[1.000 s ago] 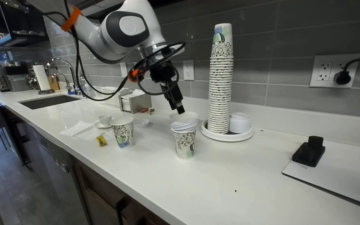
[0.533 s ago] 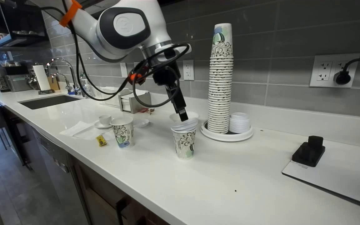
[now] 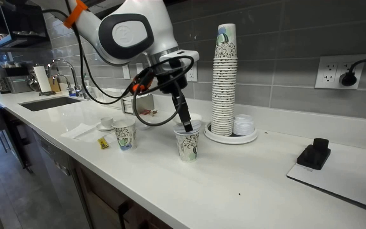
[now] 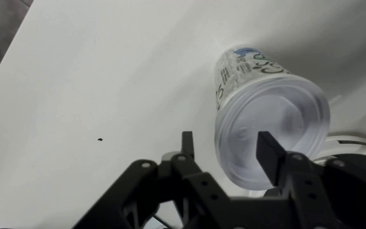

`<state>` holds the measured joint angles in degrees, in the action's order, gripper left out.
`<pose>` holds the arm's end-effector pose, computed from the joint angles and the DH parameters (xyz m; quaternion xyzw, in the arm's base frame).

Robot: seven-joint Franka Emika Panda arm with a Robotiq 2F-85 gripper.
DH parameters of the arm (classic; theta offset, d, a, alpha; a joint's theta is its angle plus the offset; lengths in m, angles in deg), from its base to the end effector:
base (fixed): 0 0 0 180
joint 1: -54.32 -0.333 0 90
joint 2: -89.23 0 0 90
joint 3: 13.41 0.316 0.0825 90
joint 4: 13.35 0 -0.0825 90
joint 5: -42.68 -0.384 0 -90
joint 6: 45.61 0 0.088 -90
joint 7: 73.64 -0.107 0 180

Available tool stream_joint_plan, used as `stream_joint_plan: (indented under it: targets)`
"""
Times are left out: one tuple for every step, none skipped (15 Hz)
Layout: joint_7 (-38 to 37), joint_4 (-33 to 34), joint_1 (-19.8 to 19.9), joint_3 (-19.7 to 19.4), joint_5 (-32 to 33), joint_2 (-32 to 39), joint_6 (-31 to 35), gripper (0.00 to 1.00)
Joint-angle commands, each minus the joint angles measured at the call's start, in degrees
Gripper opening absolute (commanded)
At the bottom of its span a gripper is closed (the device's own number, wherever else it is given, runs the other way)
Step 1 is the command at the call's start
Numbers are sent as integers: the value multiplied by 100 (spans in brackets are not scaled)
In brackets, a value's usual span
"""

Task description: Move the lid from the right cup to the left cup

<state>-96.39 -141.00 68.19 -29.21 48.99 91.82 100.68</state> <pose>0.4852 -0.2738 0.3822 0.9053 -0.3988 0.1372 0.0511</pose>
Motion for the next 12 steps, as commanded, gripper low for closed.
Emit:
stream_joint_plan:
  targets:
    - [64, -48, 41, -3, -219, 77, 179, 24]
    - [62, -44, 39, -2, -231, 99, 182, 18]
    - [68, -43, 32, 2, -240, 116, 193, 10]
    - [66, -45, 24, 5, -231, 116, 197, 4]
    - [45, -58, 15, 5, -199, 83, 210, 0]
    - [-1, -81, 3, 3, -148, 36, 226, 0]
    - [-56, -108, -9, -1, -75, -62, 208, 0]
    - [-108, -129, -18, -3, -23, -148, 188, 0]
    - [-219, -200, -35, -5, 95, -327, 185, 1]
    - [-287, -247, -36, 2, 169, -456, 217, 1]
    - [-372, -295, -32, 19, 252, -599, 250, 1]
    - [-457, -366, -33, 59, 354, -811, 214, 0]
